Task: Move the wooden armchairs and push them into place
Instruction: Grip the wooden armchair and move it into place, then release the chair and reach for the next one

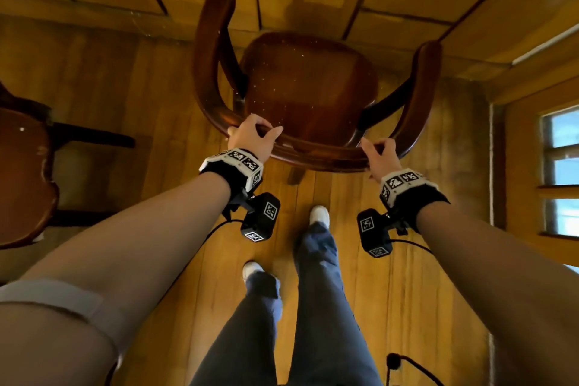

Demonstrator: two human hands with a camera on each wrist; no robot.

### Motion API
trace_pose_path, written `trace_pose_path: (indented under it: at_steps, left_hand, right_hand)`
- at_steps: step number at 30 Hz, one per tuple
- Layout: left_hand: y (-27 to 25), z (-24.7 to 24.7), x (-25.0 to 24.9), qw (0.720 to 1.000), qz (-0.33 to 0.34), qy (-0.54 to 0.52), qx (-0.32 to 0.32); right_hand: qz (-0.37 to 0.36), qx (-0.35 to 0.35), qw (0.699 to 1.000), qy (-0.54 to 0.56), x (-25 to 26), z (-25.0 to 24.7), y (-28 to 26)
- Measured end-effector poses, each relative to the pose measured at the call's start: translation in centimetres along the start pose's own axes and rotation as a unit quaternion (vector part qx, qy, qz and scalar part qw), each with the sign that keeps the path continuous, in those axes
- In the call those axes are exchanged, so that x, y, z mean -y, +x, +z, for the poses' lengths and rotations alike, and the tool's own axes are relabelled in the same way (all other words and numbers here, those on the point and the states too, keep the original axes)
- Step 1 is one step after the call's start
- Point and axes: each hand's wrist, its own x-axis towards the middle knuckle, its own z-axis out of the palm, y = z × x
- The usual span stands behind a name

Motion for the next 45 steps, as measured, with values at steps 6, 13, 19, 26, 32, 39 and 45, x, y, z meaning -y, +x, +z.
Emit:
trace_pose_path:
  at_steps: [6, 13, 19, 26, 32, 39, 45]
  left_hand:
    - [3.5, 1.5, -4.6, 1.0, 0.0, -0.011, -0.003]
    - [6.4, 3.7, -9.6, 0.999, -0.017, -0.029, -0.021]
    - [7.1, 3.9, -9.8, 1.0, -0.017, -0.007, 0.0]
    - [3.4, 1.9, -8.2, 1.0, 0.016, 0.007, -0.009]
    - [-3.6, -3.1, -0.5, 0.991, -0.096, -0.006, -0.09]
    - [-21.1, -6.9, 18.0, 0.939, -0.241, -0.095, -0.227]
    - [-41.8, -3.0, 34.6, 0.856, -0.396, -0.175, -0.284]
  right_hand:
    - [0.001, -0.013, 1.0, -0.01, 2.9, -2.7, 5.5]
    - [0.016, -0.004, 0.999, -0.028, 6.9, -6.1, 10.3]
    - [0.012, 0.052, 0.997, -0.053, 8.0, -8.1, 9.8]
    - [-0.1, 0.167, 0.971, -0.141, 9.0, -8.0, 5.1]
    - [-0.231, 0.25, 0.908, -0.244, 12.9, -0.9, -0.3]
    - [-0.394, 0.32, 0.688, -0.519, 12.8, 13.4, -15.7]
    - [-0.494, 0.38, 0.492, -0.608, 2.2, 25.6, -36.0]
